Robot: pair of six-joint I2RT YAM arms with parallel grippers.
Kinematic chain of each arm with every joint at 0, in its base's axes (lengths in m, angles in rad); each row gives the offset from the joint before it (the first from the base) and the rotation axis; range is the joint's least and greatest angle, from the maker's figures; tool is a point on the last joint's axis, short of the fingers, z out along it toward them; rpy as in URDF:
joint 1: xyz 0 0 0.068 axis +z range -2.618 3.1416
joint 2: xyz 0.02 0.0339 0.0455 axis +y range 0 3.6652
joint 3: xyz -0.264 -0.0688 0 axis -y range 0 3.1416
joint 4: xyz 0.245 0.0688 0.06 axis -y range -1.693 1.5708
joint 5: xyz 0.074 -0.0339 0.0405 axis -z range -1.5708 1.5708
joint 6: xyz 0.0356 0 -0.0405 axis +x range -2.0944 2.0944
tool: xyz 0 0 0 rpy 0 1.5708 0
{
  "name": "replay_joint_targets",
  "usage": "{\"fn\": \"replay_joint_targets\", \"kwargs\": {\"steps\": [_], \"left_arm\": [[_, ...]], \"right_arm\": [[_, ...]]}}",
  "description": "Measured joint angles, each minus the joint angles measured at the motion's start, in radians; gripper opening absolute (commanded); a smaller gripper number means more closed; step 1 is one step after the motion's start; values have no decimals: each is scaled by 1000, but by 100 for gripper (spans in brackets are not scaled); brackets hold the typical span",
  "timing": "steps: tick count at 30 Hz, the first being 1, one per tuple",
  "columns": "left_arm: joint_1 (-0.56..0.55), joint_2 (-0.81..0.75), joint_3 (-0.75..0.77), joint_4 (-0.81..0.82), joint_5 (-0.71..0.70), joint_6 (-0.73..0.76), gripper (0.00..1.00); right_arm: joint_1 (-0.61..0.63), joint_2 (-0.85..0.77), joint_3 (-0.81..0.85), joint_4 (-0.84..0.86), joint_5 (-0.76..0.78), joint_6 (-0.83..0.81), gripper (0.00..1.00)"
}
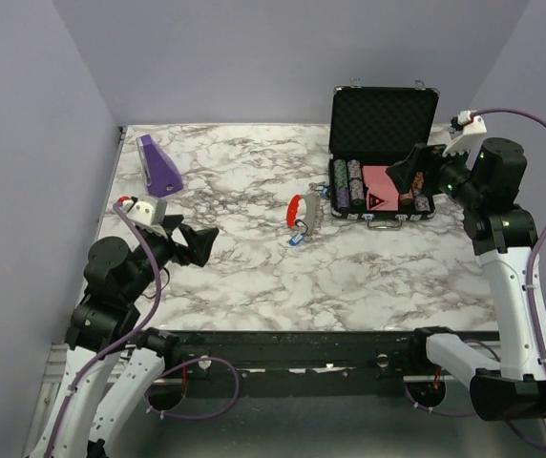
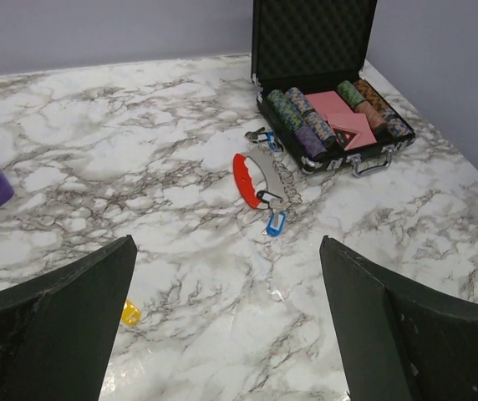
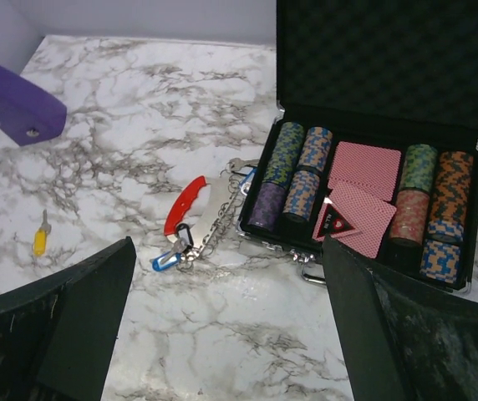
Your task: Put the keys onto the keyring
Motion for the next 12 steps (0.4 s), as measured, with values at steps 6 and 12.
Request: {"fn": "replay_joint_targets", "kwargs": {"steps": [6, 12], "left_arm": [[0, -82, -50, -42, -5, -1, 99], [0, -121, -85, -61, -10, -9, 99]], "right_arm": [[-26, -22, 0, 0, 47, 45, 100], [-35, -24, -1, 0, 45, 62, 100]]}}
